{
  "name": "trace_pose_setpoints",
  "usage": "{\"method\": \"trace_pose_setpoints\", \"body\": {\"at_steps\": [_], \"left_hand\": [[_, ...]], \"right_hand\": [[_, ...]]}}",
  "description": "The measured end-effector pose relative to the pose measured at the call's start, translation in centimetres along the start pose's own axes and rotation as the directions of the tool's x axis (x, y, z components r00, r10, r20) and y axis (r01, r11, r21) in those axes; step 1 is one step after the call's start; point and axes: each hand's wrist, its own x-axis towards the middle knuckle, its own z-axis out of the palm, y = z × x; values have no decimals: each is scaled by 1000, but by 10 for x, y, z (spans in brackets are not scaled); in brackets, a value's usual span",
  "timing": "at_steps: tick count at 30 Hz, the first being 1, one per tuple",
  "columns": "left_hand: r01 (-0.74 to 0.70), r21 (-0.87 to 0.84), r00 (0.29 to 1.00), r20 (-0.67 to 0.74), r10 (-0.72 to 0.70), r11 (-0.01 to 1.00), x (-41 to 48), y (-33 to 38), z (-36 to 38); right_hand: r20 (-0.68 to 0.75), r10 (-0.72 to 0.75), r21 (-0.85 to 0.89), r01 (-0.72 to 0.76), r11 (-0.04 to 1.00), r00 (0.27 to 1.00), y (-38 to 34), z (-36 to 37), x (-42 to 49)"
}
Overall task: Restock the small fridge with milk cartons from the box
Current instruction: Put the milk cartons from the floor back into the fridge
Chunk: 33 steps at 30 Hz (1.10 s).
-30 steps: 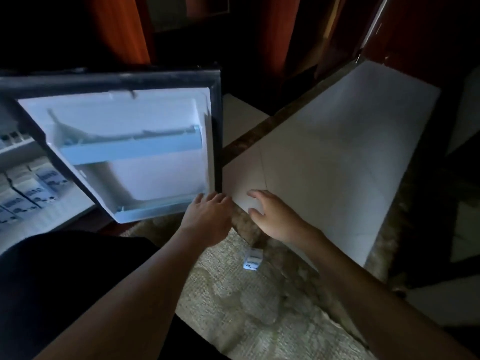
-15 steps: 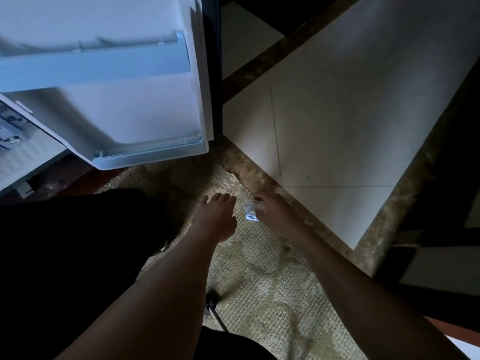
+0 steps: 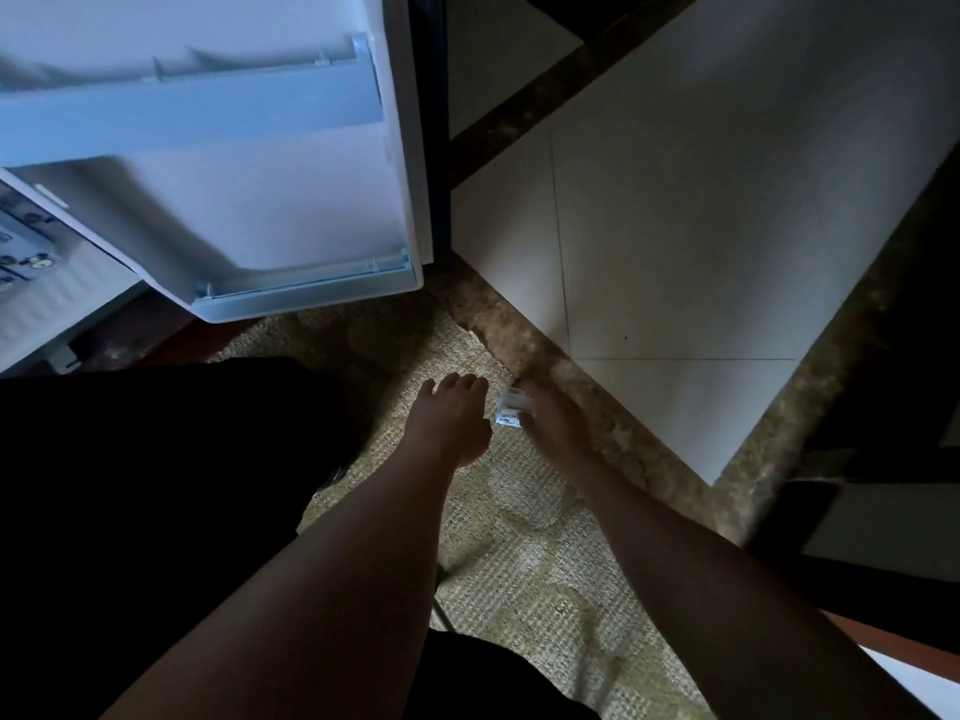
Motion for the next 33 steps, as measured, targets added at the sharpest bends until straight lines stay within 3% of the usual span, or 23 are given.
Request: {"method": "trace_pose_setpoints", "body": {"at_steps": [4,7,17,20,25,29,33], "left_hand": [[24,-12,1000,-6,-24,1000,-8,-3,-17],[13,-17,1000,-8,-13,1000,-17,-3,-44],[-70,-164,962,-271,23,984,-63,-10,-156],[-79,-241,937,-348,-10,967,-84,-25,-192],[-55,-197,875,-482,-48,979,-140,-71,-258],[-96,-389,843,-521,-134,916,-196,-123,-291],[-73,-427,762,-607,-226,902,-245,-164,-305]], "right_hand": [[45,91,28,-93,995,995,-47,-45,-19],[6,55,121,-55,991,998,-73,-75,-23],[-207,-236,114,263,958,949,-188,-198,-36],[-280,-329,134,376,917,902,-232,-228,-40],[-328,-479,148,545,825,814,-319,-256,-45],[-322,-585,140,648,748,745,-392,-255,-49],[-315,-668,133,728,672,674,-454,-244,-57]]}}
